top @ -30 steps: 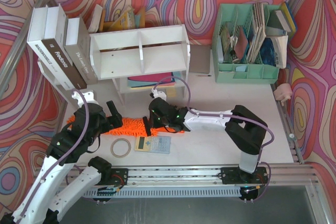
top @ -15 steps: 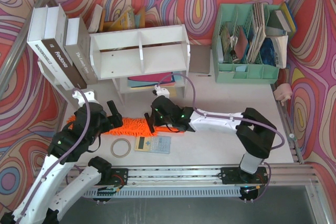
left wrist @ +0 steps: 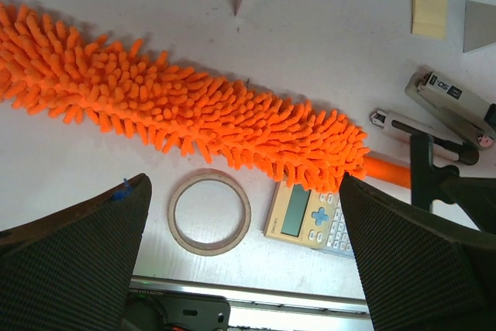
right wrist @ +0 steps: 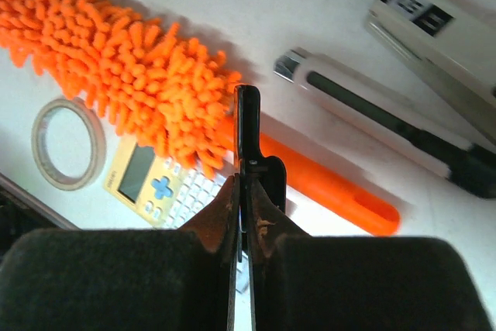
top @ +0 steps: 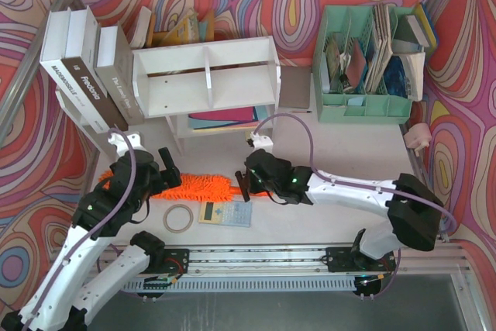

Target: Dust the bookshelf with a duster

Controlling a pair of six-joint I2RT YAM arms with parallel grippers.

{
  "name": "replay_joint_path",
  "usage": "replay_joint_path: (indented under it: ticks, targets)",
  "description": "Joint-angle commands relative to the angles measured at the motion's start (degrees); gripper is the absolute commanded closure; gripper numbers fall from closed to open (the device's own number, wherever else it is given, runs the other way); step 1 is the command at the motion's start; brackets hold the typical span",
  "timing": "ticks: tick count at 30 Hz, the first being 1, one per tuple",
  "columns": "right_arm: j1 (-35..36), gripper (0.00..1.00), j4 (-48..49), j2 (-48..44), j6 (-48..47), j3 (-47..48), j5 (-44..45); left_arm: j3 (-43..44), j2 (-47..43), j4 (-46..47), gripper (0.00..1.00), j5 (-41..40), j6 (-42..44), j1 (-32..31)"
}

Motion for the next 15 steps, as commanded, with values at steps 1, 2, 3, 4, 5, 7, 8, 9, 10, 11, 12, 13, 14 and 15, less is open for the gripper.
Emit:
replay_joint_path:
  ticks: [1, 2, 3, 4, 5, 7, 8, 9, 10, 11, 12, 13, 14, 15]
  targets:
    - [0.2, 0.86, -5.8, -5.4, 1.5, -2.7, 4.6, -0.6, 0.4, -0.1, 0.02, -1.2, -0.1, 0.0]
    - [0.2, 0.86, -6.8, -6.5, 1.9, -3.4, 5.1, -0.6, 0.5, -0.1, 0.02, -1.2, -0.1, 0.1]
    - [0.3, 0.86, -7.4, -7.6, 2.3, -4.2, 5.6, -0.6, 0.5, -0.1, 0.02, -1.3, -0.1, 0.1]
    - [0.3, 0.86, -8.0, -8.7, 2.8, -4.9, 6.1, -0.6, 0.5, -0.1, 0.01, -1.3, -0.1, 0.1]
    - [0.3, 0.86, -8.8, -9.6, 3.3, -5.5, 6.6, -0.6, 0.6, -0.1, 0.02, -1.3, -0.2, 0.0]
    - [0.3, 0.86, -10.2, -11.1, 4.4, -6.5, 7.4, -0.6, 0.5, -0.2, 0.01, -1.5, -0.2, 0.1]
    - [0.2, 0.86, -10.6, -11.8, 4.8, -7.1, 7.7, -0.6, 0.5, -0.2, 0.02, -1.4, -0.2, 0.1]
    - [0.3, 0.86, -11.2, -12.3, 5.5, -7.6, 8.1, -0.6, 0.5, -0.2, 0.01, -1.5, -0.2, 0.1]
    - [0.3, 0.86, -11.9, -12.8, 6.2, -8.1, 8.4, -0.6, 0.4, -0.2, 0.02, -1.4, -0.2, 0.1]
    - [0.2, 0.86, -12.3, -13.5, 6.8, -8.6, 8.8, -0.6, 0.4, -0.2, 0.01, -1.4, -0.2, 0.1]
    - [0.3, 0.86, -12.4, -14.0, 7.4, -9.2, 8.9, -0.6, 0.4, -0.2, 0.02, -1.4, -0.2, 0.1]
    - [0.2, 0.86, -12.7, -14.5, 7.9, -9.7, 8.9, -0.6, 0.4, -0.2, 0.02, -1.4, -0.3, 0.0]
    - [0.3, 0.86, -12.9, -14.9, 8.5, -10.1, 9.1, -0.6, 0.4, -0.2, 0.02, -1.4, -0.3, 0.0]
    - [0.2, 0.86, -13.5, -15.2, 9.2, -10.4, 9.5, -0.6, 0.4, -0.2, 0.02, -1.4, -0.3, 0.1]
